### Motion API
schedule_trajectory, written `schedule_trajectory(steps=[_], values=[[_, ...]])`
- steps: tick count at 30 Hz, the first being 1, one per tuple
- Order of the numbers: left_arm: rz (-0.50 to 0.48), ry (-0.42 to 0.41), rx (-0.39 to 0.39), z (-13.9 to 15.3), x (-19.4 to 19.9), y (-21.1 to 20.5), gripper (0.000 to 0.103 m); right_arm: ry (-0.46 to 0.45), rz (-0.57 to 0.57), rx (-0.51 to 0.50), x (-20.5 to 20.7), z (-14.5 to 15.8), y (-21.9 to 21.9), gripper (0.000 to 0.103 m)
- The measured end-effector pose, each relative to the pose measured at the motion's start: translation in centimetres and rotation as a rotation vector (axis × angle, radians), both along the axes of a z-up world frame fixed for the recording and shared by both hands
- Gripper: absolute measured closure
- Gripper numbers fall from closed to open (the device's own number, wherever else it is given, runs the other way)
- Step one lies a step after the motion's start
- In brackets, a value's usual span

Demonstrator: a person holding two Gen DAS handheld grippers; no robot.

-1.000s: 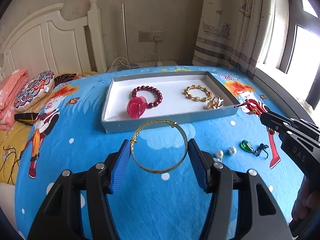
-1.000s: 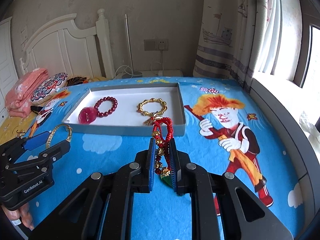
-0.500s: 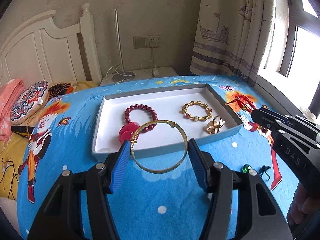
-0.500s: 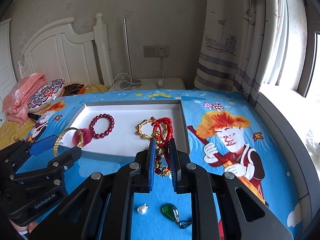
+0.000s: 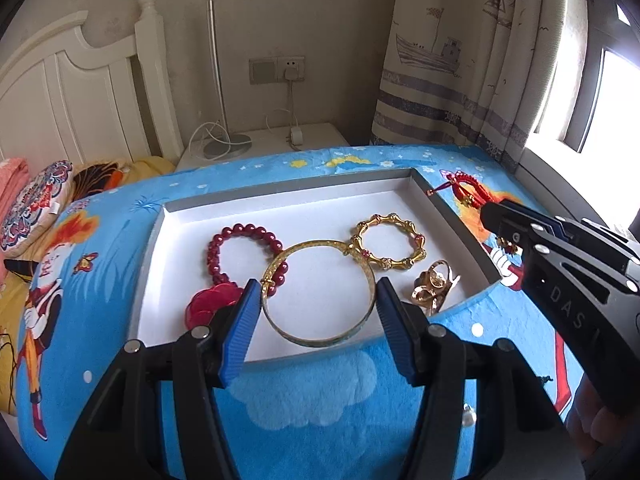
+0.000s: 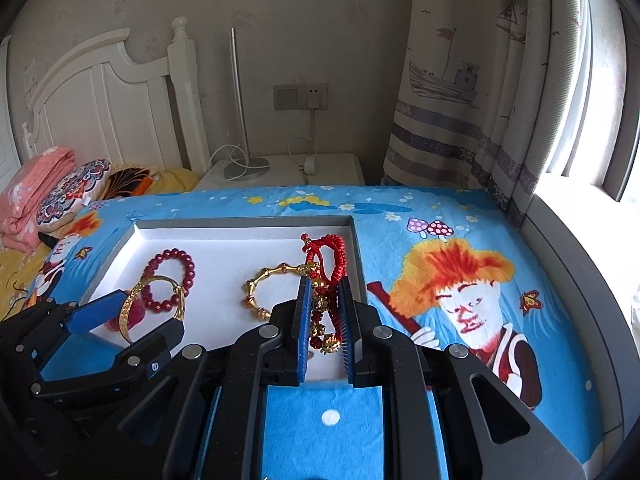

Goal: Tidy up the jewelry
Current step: 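Lower the bangle into the tray and open the left tool while the right tool releases the bracelet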

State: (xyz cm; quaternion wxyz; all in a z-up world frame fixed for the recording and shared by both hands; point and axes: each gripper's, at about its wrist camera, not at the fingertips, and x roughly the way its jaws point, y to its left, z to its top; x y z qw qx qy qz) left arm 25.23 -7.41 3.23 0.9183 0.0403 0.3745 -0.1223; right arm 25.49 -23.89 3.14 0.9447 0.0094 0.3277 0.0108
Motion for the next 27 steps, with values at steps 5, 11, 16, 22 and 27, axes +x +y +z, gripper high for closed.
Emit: schedule_trajectory(steps=[5, 11, 16, 22, 27], values=[[-0.007, 0.026, 0.006, -1.2, 1.7, -0.7, 0.046, 0.028, 0.001, 0.001, 1.9, -1.1, -0.1, 0.087], [-0.010, 0.054, 0.008, -2.5, 3.3, -1.2, 0.046, 0.053, 0.002, 0.004, 3.4, -2.1, -0.3, 0.087], [-0.010, 0.069, 0.007, -3.3, 3.8, -1.4, 0.046, 0.074, 0.004, 0.004, 4.1, -2.8, -0.3, 0.087], [-0.006, 0.076, 0.008, -3.7, 4.0, -1.3, 0.046, 0.083, -0.014, -0.010, 4.2, -3.1, -0.4, 0.087], [0.022, 0.065, 0.011, -3.5, 4.0, -0.9, 0.040, 0.089, -0.033, -0.028, 4.1, -3.1, -0.6, 0.080]])
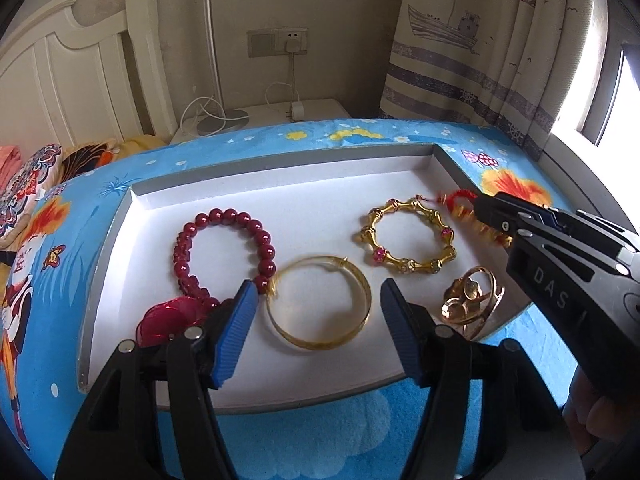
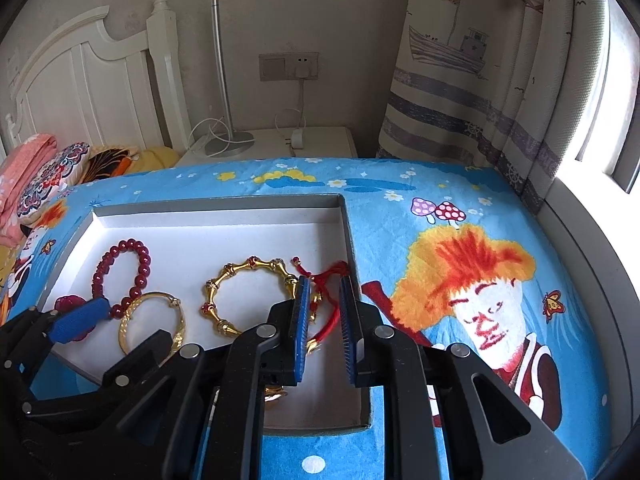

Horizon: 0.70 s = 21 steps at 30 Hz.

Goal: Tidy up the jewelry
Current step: 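Lower the bangle into the tray and open the left tool while the right tool releases the bracelet, then grasp the pink-knot jade pendant with the left tool while the right tool moves toward the green pendant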

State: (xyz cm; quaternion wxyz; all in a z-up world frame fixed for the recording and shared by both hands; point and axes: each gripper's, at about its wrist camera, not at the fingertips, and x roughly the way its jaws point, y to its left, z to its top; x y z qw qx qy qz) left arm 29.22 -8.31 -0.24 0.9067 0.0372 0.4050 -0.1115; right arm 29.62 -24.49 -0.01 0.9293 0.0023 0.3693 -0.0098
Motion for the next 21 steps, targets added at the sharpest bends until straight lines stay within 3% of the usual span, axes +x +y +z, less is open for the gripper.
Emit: schedule_trajectory(steps=[2, 3, 21], values=[[0.010, -0.008, 0.003, 0.2, -0.1, 0.1, 0.034, -0.006, -0.001, -0.005, -0.3, 0.1, -0.1, 0.057], [0.015, -0.012, 0.003, 0.3, -0.2, 0.2, 0.033, -0.012, -0.003, -0.010, -0.6, 0.2, -0.1, 0.055], [0.104, -0.051, -0.026, 1.8, -3.5, 3.0, 0.032, -0.011, -0.032, 0.014, -6.6, 0.3, -3.0, 0.046]])
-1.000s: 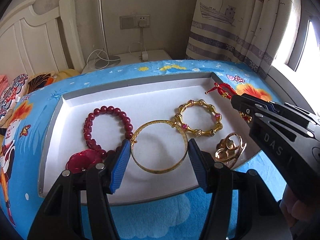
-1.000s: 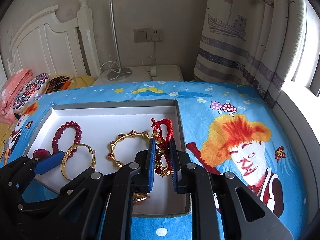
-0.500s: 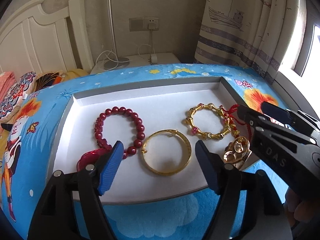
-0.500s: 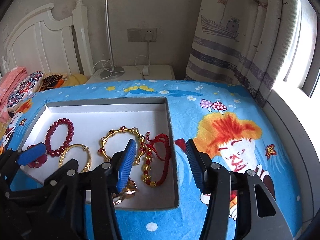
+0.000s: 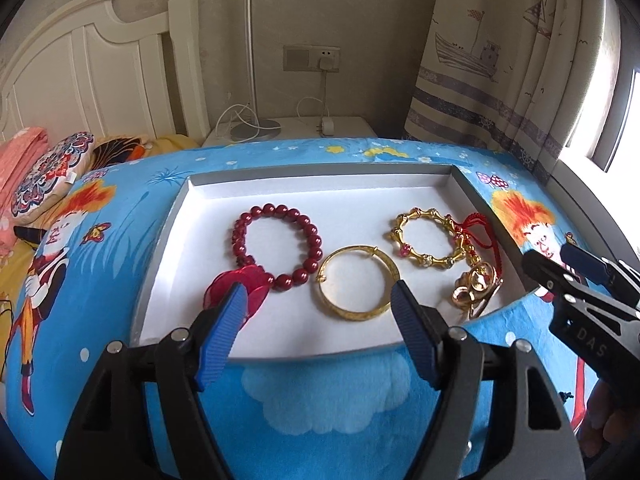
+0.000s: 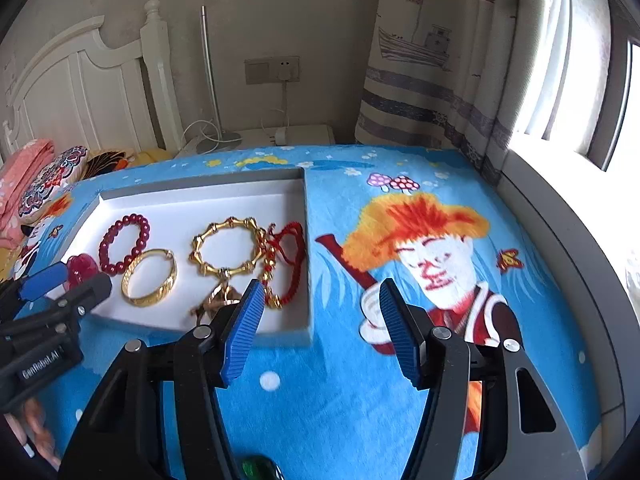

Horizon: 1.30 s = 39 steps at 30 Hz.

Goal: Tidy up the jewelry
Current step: 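Grasp the pink-knot jade pendant with the left tool while the right tool moves toward the green pendant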

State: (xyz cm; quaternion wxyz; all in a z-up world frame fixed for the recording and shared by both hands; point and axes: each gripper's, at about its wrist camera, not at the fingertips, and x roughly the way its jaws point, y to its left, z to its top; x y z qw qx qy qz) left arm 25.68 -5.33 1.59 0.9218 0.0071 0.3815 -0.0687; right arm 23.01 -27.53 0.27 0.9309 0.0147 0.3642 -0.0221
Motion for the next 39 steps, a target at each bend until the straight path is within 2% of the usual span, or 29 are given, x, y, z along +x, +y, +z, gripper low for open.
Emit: schedule_trajectory(steps=[14, 22, 32, 34, 39], values=[[0.042, 0.001, -0.028, -0.1, -5.1, 2.1, 0.031, 0.013, -0.029, 0.005, -5.3, -0.8, -2.0, 0.045], [0.050, 0.016, -0.033, -0.6, -8.5, 3.1, 0.031, 0.033, -0.046, -0.001, -9.5, -1.9, -3.7, 0.040], [0.014, 0.063, -0.055, -2.4, -11.9, 2.4, 0.031, 0.074, -0.050, 0.004, -12.7, -3.7, -4.6, 0.034], [0.002, 0.071, -0.078, -2.5, -12.5, 2.1, 0.031, 0.055, -0.060, -0.005, -12.9, -3.5, -4.5, 0.031], [-0.059, 0.081, -0.140, -1.9, -13.2, 0.4, 0.031, 0.055, -0.059, -0.020, -12.8, -3.6, -4.3, 0.031]])
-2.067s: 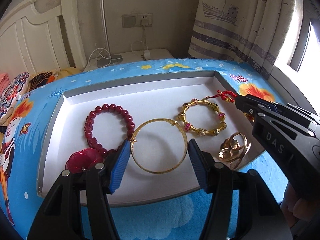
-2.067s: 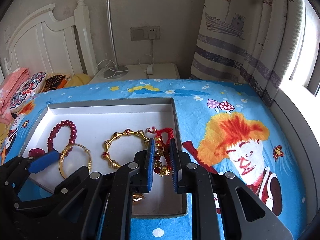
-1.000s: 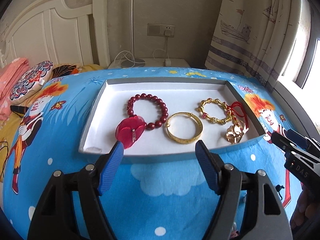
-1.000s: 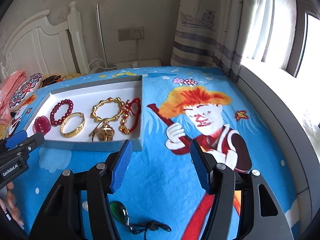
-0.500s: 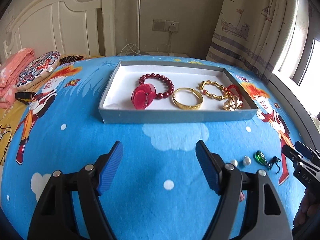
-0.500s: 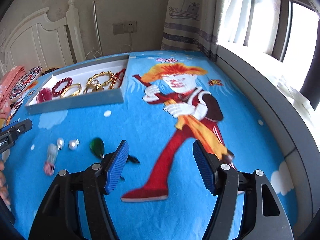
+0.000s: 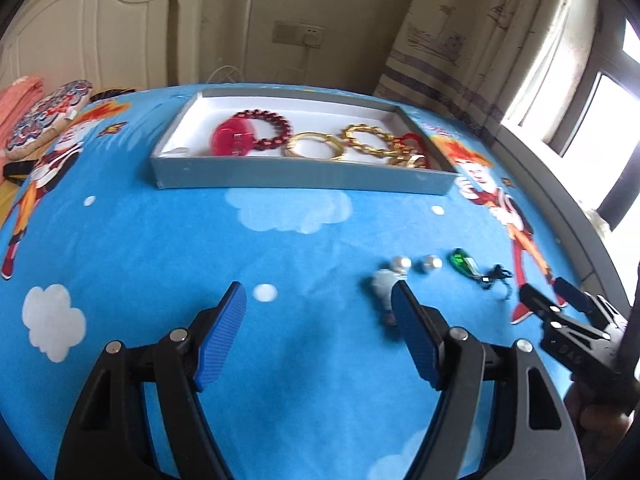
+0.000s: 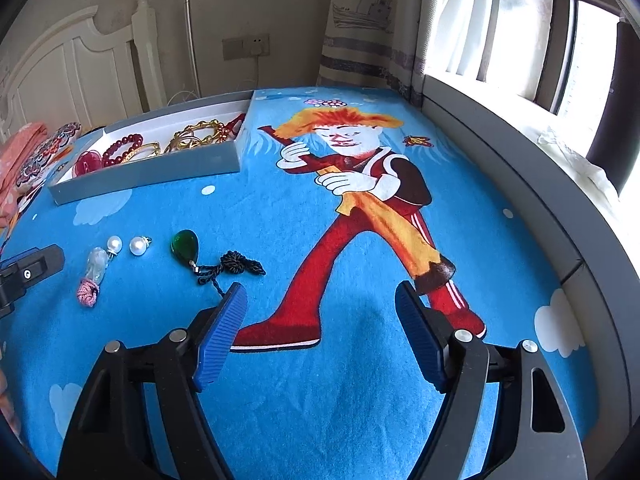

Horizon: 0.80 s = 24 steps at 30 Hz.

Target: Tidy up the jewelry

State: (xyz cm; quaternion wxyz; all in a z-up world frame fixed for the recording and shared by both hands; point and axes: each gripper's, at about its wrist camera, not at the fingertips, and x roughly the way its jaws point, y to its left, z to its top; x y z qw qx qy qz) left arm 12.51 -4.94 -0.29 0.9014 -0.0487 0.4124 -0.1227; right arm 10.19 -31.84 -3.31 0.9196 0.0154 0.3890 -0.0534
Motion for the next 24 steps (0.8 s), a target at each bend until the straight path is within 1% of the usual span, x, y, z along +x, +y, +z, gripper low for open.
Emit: schedule_trajectory(steps=[3, 6, 9, 12, 15, 17, 18, 21, 24], values=[[-0.048, 0.019, -0.008, -0.2, 0.2, -1.9, 0.031, 0.004, 0.002, 0.000, 0.0, 0.0, 0.0, 0.031], [-0.097, 0.037, 0.011, -0.9, 0.4, -4.0, 0.033, 0.008, 0.006, -0.001, 0.1, 0.0, 0.0, 0.031], [-0.113, 0.048, 0.040, -1.5, 0.7, -5.1, 0.040, 0.010, 0.008, 0.000, 0.1, -0.1, 0.1, 0.030], [-0.120, 0.025, 0.099, -1.7, 0.7, -5.9, 0.047, 0.010, 0.009, -0.001, 0.1, -0.1, 0.1, 0.030], [-0.132, 0.005, 0.151, -1.8, 0.4, -6.3, 0.062, 0.009, 0.010, -0.004, 0.1, -0.1, 0.1, 0.030], [-0.146, -0.014, 0.195, -1.9, 0.2, -6.7, 0.081, 0.007, 0.009, -0.004, 0.0, -0.1, 0.2, 0.030], [-0.151, -0.013, 0.192, -1.9, 0.2, -6.6, 0.083, 0.007, 0.009, -0.005, 0.0, 0.0, 0.2, 0.030], [-0.161, -0.007, 0.162, -1.8, 0.2, -5.8, 0.083, 0.003, 0.012, -0.008, 0.0, 0.0, 0.3, 0.030], [-0.150, -0.005, 0.148, -1.8, 0.0, -5.0, 0.083, 0.003, 0.025, 0.001, 0.2, 0.1, 0.6, 0.030]])
